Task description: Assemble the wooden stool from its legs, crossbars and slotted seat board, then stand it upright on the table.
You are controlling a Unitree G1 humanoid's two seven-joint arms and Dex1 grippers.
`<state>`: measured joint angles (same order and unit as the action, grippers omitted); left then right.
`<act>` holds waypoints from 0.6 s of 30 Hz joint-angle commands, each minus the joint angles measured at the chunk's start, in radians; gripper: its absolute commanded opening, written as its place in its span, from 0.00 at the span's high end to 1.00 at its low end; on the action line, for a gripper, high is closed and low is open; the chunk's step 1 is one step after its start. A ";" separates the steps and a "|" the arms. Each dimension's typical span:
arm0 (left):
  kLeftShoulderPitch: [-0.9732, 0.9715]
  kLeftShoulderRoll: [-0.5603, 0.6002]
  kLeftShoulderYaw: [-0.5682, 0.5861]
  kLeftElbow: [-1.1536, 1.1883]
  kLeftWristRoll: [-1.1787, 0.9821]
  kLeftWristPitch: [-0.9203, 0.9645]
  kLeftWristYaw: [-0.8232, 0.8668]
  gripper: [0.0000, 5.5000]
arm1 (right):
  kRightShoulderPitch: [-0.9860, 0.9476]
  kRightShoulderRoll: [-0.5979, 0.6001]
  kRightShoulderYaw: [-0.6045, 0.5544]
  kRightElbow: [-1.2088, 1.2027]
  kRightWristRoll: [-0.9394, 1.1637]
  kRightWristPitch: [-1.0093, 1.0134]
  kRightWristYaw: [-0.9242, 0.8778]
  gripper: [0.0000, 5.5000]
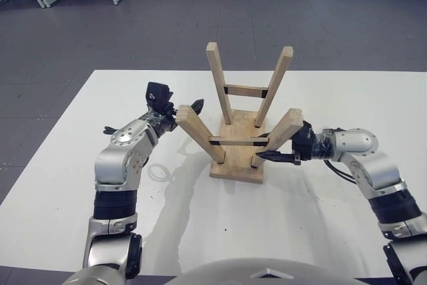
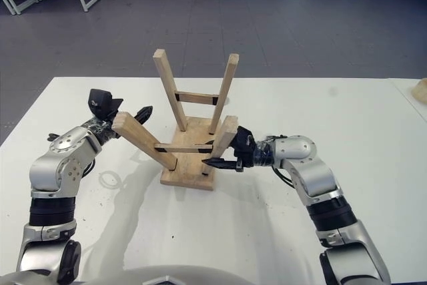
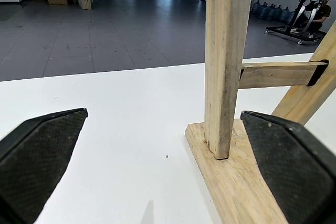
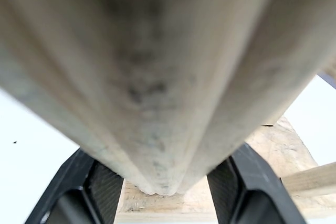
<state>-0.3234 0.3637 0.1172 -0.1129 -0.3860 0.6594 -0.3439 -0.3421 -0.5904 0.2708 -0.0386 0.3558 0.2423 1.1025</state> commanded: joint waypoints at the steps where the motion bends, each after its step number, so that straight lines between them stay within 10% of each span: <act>1: -0.060 0.055 0.059 0.000 0.033 -0.013 0.035 0.01 | 0.055 -0.006 0.086 0.125 -0.193 0.207 -0.193 0.63; 9: -0.307 0.101 0.312 -0.065 -0.067 0.031 0.202 0.09 | 0.052 0.017 0.089 0.175 -0.141 0.221 -0.307 0.63; 18: -0.408 -0.240 0.012 -0.380 -0.360 0.350 0.352 0.37 | 0.022 0.027 0.088 0.207 -0.133 0.209 -0.311 0.63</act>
<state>-0.7819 0.1731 0.1975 -0.4733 -0.7423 0.9783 -0.0240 -0.4040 -0.5253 0.2977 0.0551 0.3459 0.3112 0.8277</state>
